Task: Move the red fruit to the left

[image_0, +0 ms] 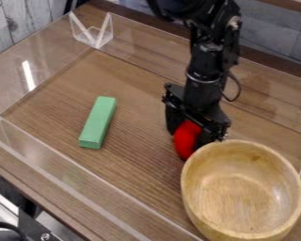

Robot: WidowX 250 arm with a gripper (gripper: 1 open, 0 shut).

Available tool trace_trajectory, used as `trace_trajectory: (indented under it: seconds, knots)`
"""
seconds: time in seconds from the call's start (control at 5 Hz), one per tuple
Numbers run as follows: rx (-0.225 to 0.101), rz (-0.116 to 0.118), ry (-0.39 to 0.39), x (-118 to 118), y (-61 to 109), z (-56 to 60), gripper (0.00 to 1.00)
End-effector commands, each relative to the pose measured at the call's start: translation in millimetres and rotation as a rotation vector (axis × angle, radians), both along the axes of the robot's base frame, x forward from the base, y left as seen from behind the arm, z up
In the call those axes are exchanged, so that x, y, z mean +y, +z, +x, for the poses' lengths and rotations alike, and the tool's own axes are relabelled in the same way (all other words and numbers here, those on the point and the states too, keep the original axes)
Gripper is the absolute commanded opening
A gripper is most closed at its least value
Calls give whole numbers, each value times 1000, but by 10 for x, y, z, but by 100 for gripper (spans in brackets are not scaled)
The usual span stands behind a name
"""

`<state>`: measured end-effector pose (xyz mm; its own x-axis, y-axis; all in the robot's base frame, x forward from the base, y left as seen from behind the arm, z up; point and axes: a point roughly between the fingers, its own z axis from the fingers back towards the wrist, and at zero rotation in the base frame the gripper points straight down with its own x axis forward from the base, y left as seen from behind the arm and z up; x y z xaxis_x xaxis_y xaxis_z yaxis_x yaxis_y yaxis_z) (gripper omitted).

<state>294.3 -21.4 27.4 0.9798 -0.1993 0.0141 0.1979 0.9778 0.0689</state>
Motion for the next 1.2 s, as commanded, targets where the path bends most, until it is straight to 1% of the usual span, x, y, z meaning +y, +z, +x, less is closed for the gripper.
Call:
trace_trajectory:
  seconds: [0.0,0.2,0.6,1.0]
  knots:
    - [-57,6,2,97,209,43,0]
    - [-68,0,4,112,267,36,0]
    - [-101,-14,21,162,474,25,0]
    - [-133,-21,41,232,657,21,0]
